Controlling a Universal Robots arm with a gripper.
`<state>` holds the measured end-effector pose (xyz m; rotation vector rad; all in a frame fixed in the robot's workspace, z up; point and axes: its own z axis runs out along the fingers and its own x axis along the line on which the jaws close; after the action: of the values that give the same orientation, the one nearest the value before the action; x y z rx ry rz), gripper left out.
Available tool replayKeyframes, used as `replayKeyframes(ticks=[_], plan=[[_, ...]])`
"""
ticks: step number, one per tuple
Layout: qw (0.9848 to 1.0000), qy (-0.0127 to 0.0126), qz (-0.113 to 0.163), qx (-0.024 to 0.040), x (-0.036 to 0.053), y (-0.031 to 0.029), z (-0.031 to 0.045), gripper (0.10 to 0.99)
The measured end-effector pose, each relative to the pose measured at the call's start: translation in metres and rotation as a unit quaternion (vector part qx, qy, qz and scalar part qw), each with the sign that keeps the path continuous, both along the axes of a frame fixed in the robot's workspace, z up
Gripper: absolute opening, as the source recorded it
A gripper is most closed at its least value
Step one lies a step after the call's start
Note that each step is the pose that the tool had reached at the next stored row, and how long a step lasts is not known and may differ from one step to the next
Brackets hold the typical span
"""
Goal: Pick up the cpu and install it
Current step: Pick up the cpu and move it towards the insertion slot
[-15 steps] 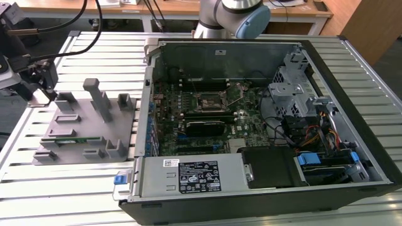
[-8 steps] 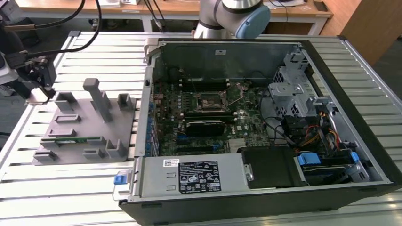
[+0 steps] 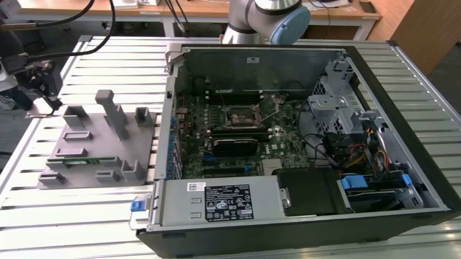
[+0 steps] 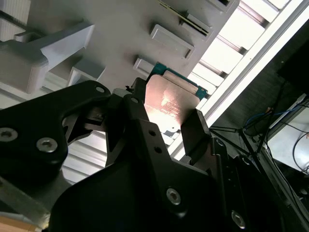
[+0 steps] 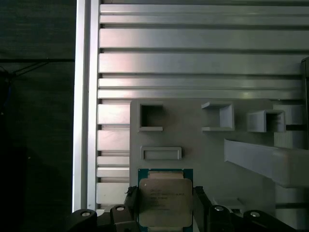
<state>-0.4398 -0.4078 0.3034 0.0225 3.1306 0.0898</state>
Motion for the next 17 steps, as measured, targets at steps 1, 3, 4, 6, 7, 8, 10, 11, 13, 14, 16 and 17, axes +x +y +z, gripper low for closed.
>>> replayKeyframes(ticks=[1, 3, 4, 6, 7, 8, 10, 11, 13, 14, 16, 17], plan=[[1.0000, 0.0000, 0.000, 0.0000, 0.0000, 0.0000, 0.0010, 0.537], [1.0000, 0.0000, 0.000, 0.0000, 0.0000, 0.0000, 0.0026, 0.537], [1.0000, 0.0000, 0.000, 0.0000, 0.0000, 0.0000, 0.0033, 0.537], [1.0000, 0.0000, 0.000, 0.0000, 0.0000, 0.0000, 0.0042, 0.537], [1.0000, -0.0001, 0.000, 0.0000, 0.0000, 0.0000, 0.0045, 0.537], [1.0000, -0.0001, 0.000, 0.0001, 0.0000, 0.0000, 0.0048, 0.537], [1.0000, 0.0000, 0.000, 0.0000, 0.0000, 0.0000, 0.0052, 0.537], [1.0000, -0.0001, 0.000, 0.0000, 0.0000, 0.0000, 0.0053, 0.537], [1.0000, 0.0000, 0.000, 0.0000, 0.0000, 0.0000, 0.0057, 0.537], [1.0000, 0.0000, 0.000, 0.0000, 0.0000, 0.0000, 0.0059, 0.537], [1.0000, 0.0000, 0.000, 0.0000, 0.0000, 0.0000, 0.0063, 0.537], [1.0000, 0.0000, 0.000, 0.0000, 0.0000, 0.0000, 0.0064, 0.537]])
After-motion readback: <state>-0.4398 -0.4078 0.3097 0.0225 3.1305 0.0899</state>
